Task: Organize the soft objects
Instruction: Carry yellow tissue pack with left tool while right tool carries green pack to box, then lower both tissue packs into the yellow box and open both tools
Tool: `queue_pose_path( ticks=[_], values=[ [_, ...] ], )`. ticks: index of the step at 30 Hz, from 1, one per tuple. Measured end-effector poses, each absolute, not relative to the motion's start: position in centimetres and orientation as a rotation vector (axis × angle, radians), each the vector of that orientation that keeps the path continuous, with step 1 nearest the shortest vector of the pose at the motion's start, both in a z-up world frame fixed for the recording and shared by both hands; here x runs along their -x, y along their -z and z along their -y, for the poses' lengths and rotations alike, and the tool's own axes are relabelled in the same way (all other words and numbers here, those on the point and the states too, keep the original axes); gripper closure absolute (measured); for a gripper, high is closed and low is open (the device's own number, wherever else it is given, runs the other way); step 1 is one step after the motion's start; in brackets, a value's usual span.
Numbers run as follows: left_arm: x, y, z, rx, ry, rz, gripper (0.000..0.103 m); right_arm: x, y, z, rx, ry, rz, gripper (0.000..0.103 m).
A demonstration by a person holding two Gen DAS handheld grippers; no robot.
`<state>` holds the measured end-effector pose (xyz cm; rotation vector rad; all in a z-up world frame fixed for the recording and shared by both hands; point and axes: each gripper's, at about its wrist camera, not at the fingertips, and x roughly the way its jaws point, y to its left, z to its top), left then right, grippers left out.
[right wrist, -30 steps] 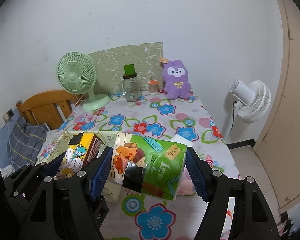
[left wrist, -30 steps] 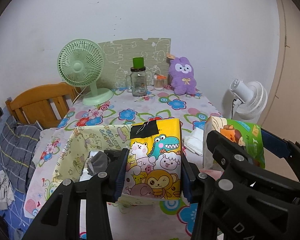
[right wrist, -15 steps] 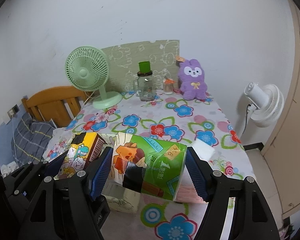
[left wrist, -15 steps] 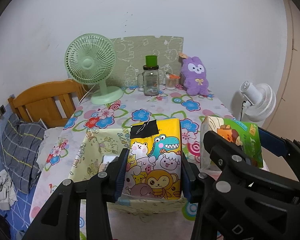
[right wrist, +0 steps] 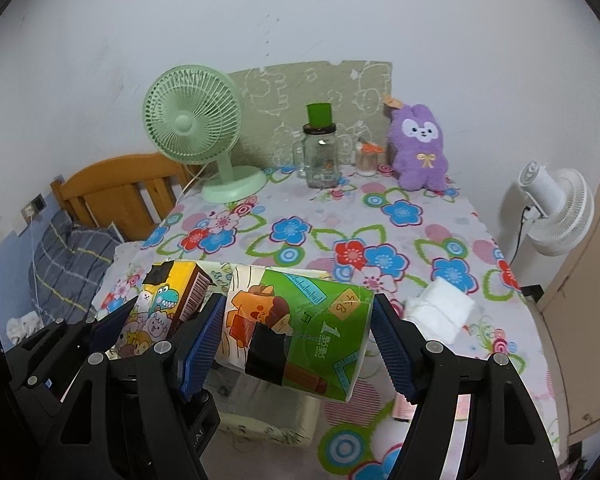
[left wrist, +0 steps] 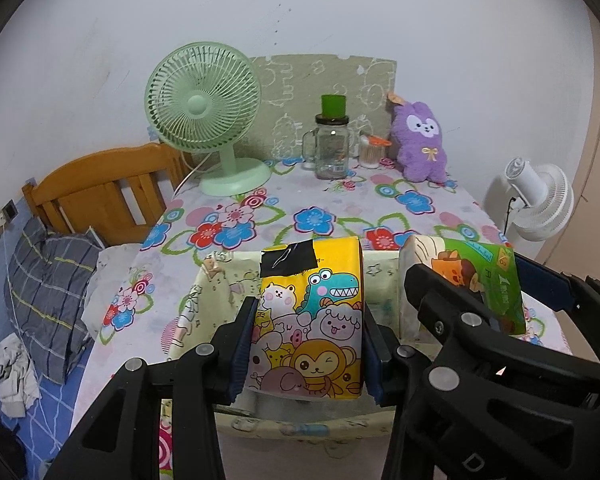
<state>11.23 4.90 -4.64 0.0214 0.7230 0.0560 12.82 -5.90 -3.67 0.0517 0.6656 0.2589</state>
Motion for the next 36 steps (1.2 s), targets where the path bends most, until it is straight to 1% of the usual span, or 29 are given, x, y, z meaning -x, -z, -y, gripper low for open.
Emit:
queue_pose_path(
  ticks=[11, 17, 23, 26, 27, 28, 30, 34, 36],
  values=[
    [-12.9, 6.6, -7.0, -0.017, -0.077, -0.781, 0.055, -14.9, 5.6, 3.4, -0.036, -0.307, -0.716, 0.028],
    [-13.8, 7.8, -7.9, -0.01, -0.08, -0.821, 0.053, -15.9, 6.6, 2.2, -0.018, -0.324, -0.74, 0.028],
    [-13.8, 8.1, -8.2, -0.012, -0.07, -0.834, 0.052, -16.8, 7.4, 1.4, -0.004, -0.339, -0.756, 0.028],
    [-14.1, 8.4, -8.5, -0.007, -0.072, -0.851, 0.047, -17.2, 7.6, 1.0, 0.004, -0.346, -0.758, 0.028],
    [-14.2, 8.5, -8.6, -0.004, -0.075, -0.855, 0.044, -17.3, 7.8, 0.8, 0.006, -0.351, -0.76, 0.028],
    [-14.3, 8.6, -8.7, -0.004, -0.079, -0.857, 0.038, -17.4, 7.8, 0.7, 0.008, -0.353, -0.762, 0.028],
    [-14.3, 8.6, -8.8, -0.01, -0.094, -0.856, 0.034, -17.6, 8.0, 0.4, 0.016, -0.356, -0.765, 0.028],
    [-14.4, 8.8, -9.2, -0.017, -0.121, -0.858, 0.029, -18.0, 8.2, -0.1, 0.03, -0.367, -0.768, 0.028],
    [-14.6, 8.8, -9.3, -0.014, -0.117, -0.864, 0.029, -18.2, 8.2, -0.4, 0.037, -0.37, -0.767, 0.028]
  ],
)
